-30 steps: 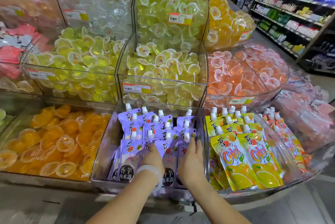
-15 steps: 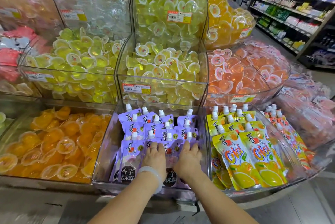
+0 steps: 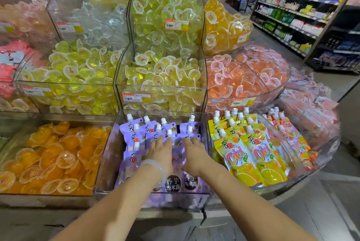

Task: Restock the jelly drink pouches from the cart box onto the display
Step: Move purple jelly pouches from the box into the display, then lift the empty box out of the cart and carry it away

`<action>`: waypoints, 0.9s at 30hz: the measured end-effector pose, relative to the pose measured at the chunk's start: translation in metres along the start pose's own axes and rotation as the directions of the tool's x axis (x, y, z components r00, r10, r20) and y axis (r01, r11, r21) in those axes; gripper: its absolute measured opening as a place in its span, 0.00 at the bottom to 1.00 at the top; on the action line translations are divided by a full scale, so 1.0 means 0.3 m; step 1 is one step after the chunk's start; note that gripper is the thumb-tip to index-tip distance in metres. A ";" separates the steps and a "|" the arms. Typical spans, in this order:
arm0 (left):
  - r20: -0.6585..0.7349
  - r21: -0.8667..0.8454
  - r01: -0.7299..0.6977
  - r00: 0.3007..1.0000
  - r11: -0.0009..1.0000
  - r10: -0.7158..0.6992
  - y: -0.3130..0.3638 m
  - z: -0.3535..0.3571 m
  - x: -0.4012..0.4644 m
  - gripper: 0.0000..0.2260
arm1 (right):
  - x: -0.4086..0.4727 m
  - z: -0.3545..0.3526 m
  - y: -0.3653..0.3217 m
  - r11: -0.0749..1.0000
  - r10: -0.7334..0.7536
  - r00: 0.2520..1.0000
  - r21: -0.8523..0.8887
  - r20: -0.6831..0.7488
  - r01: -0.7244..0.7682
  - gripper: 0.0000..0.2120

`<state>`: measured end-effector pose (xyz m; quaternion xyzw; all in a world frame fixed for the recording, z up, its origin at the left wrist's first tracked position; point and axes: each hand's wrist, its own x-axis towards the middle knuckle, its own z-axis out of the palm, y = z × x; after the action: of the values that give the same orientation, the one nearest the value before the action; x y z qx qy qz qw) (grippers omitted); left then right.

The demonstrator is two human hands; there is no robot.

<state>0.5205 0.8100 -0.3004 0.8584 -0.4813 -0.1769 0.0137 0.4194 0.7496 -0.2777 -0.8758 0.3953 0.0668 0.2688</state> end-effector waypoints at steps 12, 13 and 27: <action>-0.138 0.159 -0.416 0.888 0.895 0.438 0.755 -0.141 -0.151 0.41 | -0.428 -0.400 0.561 0.974 0.157 0.920 -0.099 -0.360 -0.205 0.36; -0.112 0.168 -0.442 0.879 0.881 0.463 0.841 -0.106 -0.170 0.40 | -0.484 -0.402 0.638 0.960 0.211 0.910 -0.098 -0.357 -0.261 0.36; 0.163 0.251 -0.787 0.609 0.564 0.776 1.851 0.286 -0.538 0.41 | -1.282 -0.406 1.527 0.657 0.746 0.584 0.207 -0.321 -0.725 0.35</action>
<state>-0.0393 0.6590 -0.2263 0.5452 -0.8318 -0.0926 -0.0472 -0.1869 0.6896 -0.2393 -0.6214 0.7672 -0.0088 0.1586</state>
